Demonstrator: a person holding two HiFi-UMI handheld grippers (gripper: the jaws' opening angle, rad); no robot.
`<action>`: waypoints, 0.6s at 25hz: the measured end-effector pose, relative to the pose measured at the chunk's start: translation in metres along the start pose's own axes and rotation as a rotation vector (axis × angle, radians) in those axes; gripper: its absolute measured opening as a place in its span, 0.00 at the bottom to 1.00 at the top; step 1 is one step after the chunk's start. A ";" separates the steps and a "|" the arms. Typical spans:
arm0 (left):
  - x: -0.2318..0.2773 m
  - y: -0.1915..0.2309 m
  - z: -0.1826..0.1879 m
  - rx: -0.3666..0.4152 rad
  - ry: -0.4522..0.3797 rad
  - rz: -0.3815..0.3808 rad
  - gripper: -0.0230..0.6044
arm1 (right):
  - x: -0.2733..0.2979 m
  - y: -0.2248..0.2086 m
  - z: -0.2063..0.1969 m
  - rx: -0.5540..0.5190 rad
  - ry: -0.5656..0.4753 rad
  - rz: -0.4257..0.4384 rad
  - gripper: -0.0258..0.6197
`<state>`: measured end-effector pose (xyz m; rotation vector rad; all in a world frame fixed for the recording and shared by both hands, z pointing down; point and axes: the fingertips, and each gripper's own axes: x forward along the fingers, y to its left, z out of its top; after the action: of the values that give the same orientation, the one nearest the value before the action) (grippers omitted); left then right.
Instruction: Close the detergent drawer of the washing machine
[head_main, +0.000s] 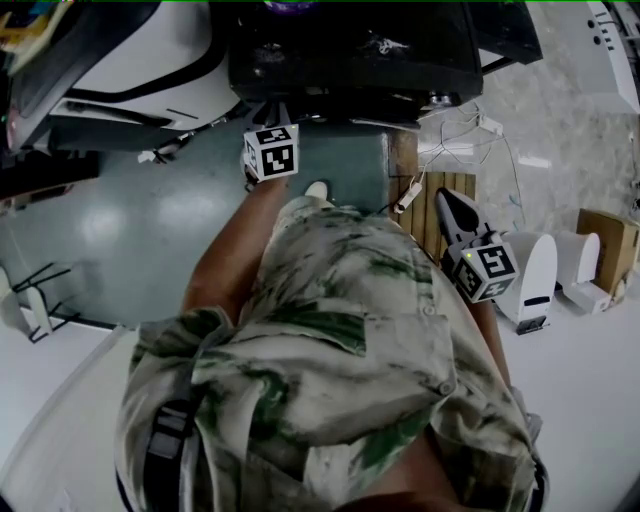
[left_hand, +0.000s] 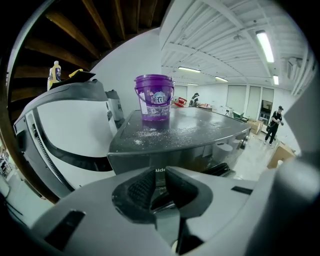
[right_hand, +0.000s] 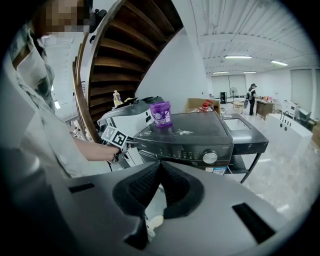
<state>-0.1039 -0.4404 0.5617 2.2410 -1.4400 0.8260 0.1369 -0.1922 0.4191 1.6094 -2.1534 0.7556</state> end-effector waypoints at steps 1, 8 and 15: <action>-0.009 -0.003 -0.001 -0.008 -0.008 0.005 0.15 | -0.005 0.000 -0.002 -0.010 -0.002 0.014 0.07; -0.080 -0.041 -0.023 -0.078 -0.033 0.003 0.09 | -0.044 -0.009 -0.024 -0.058 -0.020 0.110 0.07; -0.155 -0.096 -0.053 -0.105 -0.045 -0.081 0.08 | -0.078 -0.010 -0.057 -0.097 -0.014 0.215 0.07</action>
<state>-0.0808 -0.2606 0.5050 2.2353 -1.3692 0.6631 0.1677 -0.1003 0.4221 1.3542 -2.3612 0.6904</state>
